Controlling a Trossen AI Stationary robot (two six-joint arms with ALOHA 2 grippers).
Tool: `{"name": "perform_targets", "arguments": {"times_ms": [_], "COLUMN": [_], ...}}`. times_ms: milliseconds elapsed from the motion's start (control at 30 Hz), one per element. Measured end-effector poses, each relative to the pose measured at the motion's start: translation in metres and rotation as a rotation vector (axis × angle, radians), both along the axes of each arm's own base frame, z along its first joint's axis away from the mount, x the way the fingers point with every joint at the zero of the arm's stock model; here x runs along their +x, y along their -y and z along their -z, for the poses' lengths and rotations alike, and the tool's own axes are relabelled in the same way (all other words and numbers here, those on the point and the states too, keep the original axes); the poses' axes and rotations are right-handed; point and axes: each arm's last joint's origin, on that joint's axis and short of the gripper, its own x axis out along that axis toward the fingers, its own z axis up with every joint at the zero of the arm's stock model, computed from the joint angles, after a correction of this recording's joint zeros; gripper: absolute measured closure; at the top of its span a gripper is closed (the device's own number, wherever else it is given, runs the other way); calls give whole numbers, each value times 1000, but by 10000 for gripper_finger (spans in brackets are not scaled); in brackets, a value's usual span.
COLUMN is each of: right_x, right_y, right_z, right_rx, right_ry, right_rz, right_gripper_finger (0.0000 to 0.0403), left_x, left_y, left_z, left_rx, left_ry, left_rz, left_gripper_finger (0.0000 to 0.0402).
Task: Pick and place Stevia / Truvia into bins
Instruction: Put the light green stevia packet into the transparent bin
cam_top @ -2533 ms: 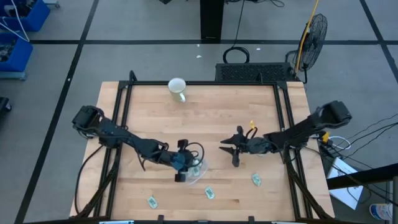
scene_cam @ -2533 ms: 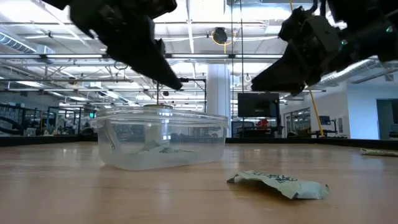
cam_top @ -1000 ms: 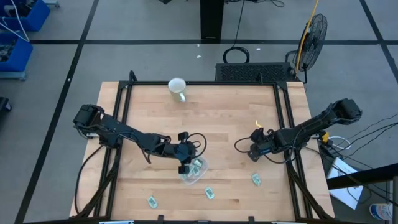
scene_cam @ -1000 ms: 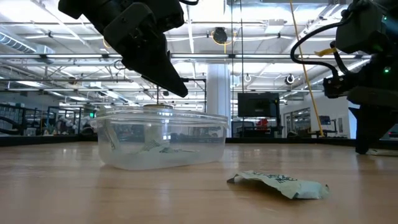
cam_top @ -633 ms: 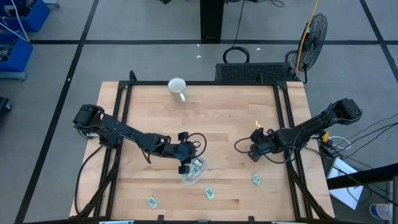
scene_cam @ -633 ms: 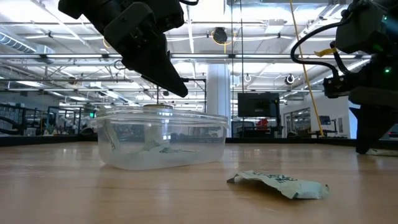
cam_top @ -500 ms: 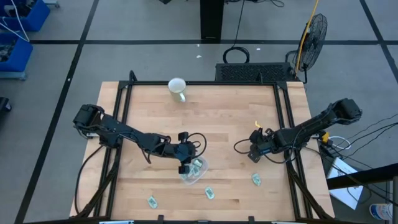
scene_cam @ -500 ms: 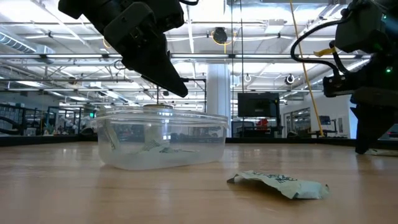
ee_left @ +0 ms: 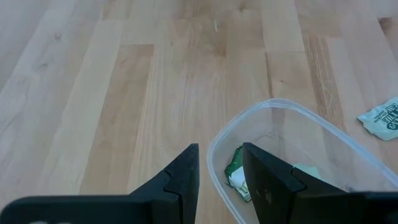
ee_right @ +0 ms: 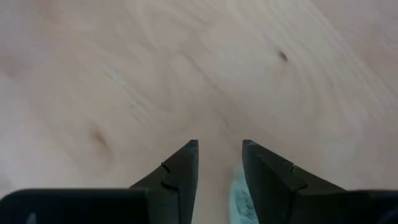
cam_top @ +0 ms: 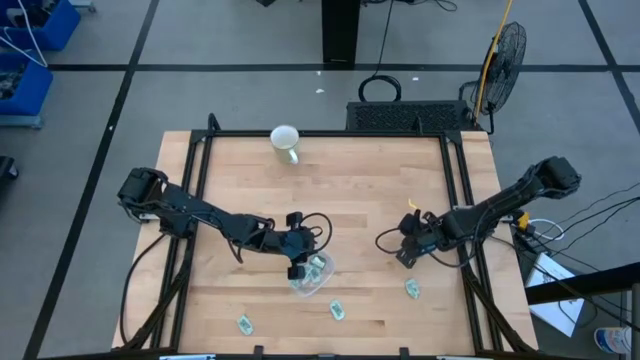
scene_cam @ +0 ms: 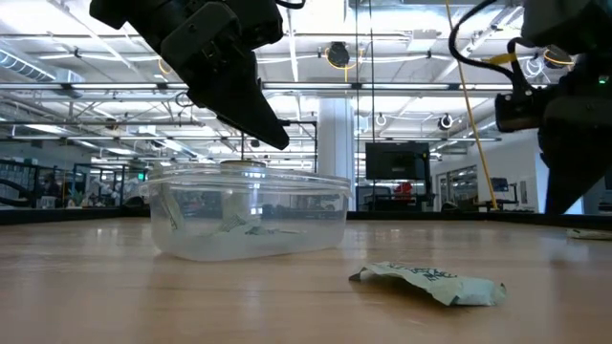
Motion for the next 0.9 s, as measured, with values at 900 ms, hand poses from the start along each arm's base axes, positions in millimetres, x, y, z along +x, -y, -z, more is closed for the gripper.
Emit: {"name": "perform_targets", "arguments": {"times_ms": [900], "right_x": [-34], "right_y": [-3], "right_z": [27], "right_rx": [-76], "right_ry": [-77], "right_rz": [135], "right_gripper_finger": [288], "left_x": [0], "left_y": [0], "left_z": [0], "left_rx": [0], "left_ry": [5], "left_rz": [1], "left_gripper_finger": [273]}}
